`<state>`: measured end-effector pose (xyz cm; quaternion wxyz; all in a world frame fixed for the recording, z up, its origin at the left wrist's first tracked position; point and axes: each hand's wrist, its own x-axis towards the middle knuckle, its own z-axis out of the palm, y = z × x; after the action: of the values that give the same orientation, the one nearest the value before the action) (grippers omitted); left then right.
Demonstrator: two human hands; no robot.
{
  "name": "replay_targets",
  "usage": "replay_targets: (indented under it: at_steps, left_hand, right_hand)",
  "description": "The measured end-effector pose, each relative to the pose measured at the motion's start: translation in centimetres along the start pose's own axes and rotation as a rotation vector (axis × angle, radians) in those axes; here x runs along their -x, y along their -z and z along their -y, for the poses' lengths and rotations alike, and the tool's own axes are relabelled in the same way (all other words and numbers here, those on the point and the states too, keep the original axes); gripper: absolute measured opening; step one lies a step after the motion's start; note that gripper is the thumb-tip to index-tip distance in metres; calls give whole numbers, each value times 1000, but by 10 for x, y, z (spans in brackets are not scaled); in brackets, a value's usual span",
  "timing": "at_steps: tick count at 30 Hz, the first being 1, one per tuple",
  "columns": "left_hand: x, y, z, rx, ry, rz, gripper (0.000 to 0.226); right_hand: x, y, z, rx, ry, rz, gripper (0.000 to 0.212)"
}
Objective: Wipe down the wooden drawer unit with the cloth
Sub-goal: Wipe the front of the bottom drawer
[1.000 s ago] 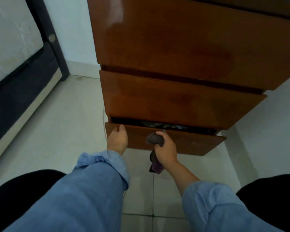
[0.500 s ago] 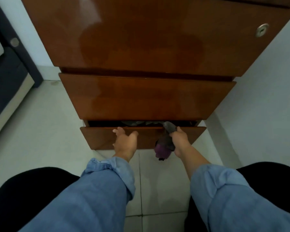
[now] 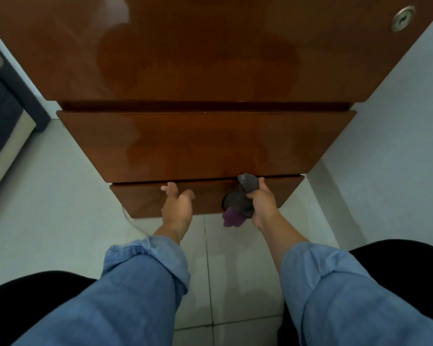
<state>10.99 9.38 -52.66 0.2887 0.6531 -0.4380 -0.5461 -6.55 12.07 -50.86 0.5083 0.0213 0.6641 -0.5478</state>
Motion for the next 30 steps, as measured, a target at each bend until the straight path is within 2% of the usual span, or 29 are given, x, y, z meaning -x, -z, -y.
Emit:
replay_targets:
  at_steps: [2, 4, 6, 8, 9, 10, 12, 15, 19, 24, 26, 28, 30]
  left_hand:
    - [0, -2, -1, -76, -20, 7, 79]
    - [5, -6, -2, -261, -53, -10, 80]
    - [15, -7, -2, -507, -112, -126, 78]
    - [22, -10, 2, -710, -241, -267, 73]
    - [22, -12, 4, -789, -323, -295, 70]
    - [22, -13, 5, -858, -402, -281, 68]
    - [19, -18, 6, -993, -537, -151, 71]
    - [14, -23, 4, -1197, -686, 62, 77]
    - [2, -29, -5, -1332, -813, 188, 79]
    - [-10, -25, -11, -1309, -910, 288, 79]
    - [-16, -20, -10, -1239, -940, 328, 79]
    - [-24, -16, -9, -1179, -957, 369, 78]
    - [-30, -13, -8, -1138, -974, 397, 79]
  right_hand:
    - [-3, 1, -1, -24, -15, -4, 36]
    - [-3, 4, -5, -65, -9, -9, 36]
    - [-1, 8, -15, -80, 60, -28, 49]
    - [0, 15, -23, -153, 128, -164, 59]
    - [-1, 18, -24, -207, 131, -280, 56]
    - [-4, 22, -24, -248, 123, -397, 50]
    - [-12, 30, -21, -270, 82, -552, 37]
    - [-26, 30, -13, -352, 172, -542, 38]
    - [-46, 9, -1, -327, 304, -407, 53]
    - [-60, -14, -21, 40, 353, -436, 69]
    - [-74, -13, -28, -19, 323, -443, 69]
    - [-84, -11, -33, -271, 215, -382, 69]
    - [-99, -12, -46, -353, 159, -347, 72]
